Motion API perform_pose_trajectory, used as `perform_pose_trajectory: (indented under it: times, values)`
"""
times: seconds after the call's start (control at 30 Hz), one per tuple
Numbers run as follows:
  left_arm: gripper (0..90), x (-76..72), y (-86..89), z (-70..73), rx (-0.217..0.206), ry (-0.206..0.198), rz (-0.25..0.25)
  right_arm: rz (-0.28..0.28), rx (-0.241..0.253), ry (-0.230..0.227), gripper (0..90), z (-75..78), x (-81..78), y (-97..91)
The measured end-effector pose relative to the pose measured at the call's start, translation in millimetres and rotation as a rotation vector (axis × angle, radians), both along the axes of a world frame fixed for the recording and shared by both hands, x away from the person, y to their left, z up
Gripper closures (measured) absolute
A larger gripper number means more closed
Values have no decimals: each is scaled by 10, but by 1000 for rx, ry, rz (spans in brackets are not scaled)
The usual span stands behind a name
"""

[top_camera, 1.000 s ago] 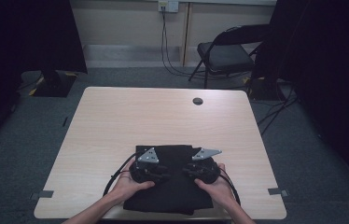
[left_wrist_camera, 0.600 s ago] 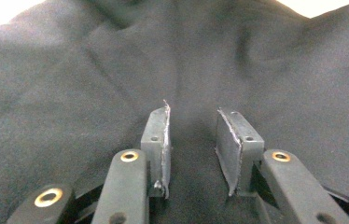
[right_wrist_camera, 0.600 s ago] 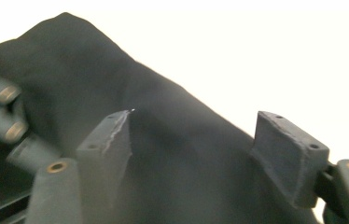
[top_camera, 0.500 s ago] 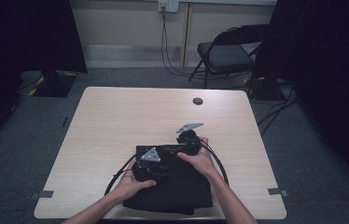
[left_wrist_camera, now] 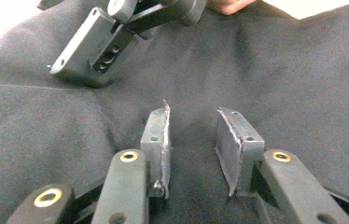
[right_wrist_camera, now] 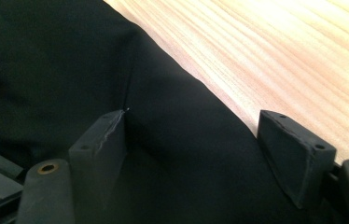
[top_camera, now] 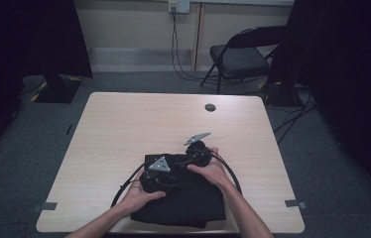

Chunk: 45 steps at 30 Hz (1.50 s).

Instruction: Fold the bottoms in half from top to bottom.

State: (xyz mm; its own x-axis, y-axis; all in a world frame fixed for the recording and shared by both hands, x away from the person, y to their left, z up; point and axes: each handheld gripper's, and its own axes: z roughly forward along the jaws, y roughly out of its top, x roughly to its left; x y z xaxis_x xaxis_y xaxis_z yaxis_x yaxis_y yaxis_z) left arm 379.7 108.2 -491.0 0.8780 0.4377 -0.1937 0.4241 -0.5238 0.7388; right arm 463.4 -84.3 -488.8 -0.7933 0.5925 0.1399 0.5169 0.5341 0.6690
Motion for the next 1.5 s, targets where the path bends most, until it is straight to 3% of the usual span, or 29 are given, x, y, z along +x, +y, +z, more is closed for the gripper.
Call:
perform_pose_trajectory:
  times: [0.13, 0.33, 0.43, 0.47, 0.5, 0.63, 0.8, 0.87, 0.93, 1.07, 1.1, 1.17, 1.37, 1.5]
  values:
    - [650, -15, -5, -5, 1, -17, 1, 6, 7, -3, 254, -10, 4, -7]
    - [649, -70, -9, -17, 5, -47, 18, 40, 28, 36, 390, 10, -26, -10]
    - [651, -74, -5, -23, 6, -57, 13, 79, 66, 104, 584, 14, -17, -68]
    - [651, -74, -5, -23, 6, -57, 13, 79, 66, 104, 584, 14, -17, -68]
    - [652, -84, -10, -23, 12, -64, 15, 92, 77, 117, 666, 18, -33, -80]
    - [653, -91, -11, -26, 12, -73, 11, 108, 82, 114, 743, 62, -65, -85]
    - [663, -100, -18, -32, 15, -98, 8, 132, 83, 99, 760, 182, -148, -65]
    - [663, -102, -17, -33, 16, -102, 7, 138, 111, 95, 763, 246, -178, -74]
    - [663, -80, -3, -36, 0, -81, 15, 146, 134, 93, 766, 299, -214, -88]
    - [663, -81, -3, -35, 10, -97, 34, 167, 165, 90, 770, 367, -289, -99]
    - [663, -95, -13, -33, 24, -119, 35, 187, 173, 82, 771, 411, -353, -88]
    - [663, -94, -9, -32, 22, -120, 35, 202, 167, 84, 773, 433, -400, -73]
    - [661, -93, -2, -32, 15, -128, 24, 185, 173, 86, 775, 441, -509, -87]
    - [579, -88, 21, 28, 15, -126, 12, 152, 212, 96, 777, 426, -406, -143]
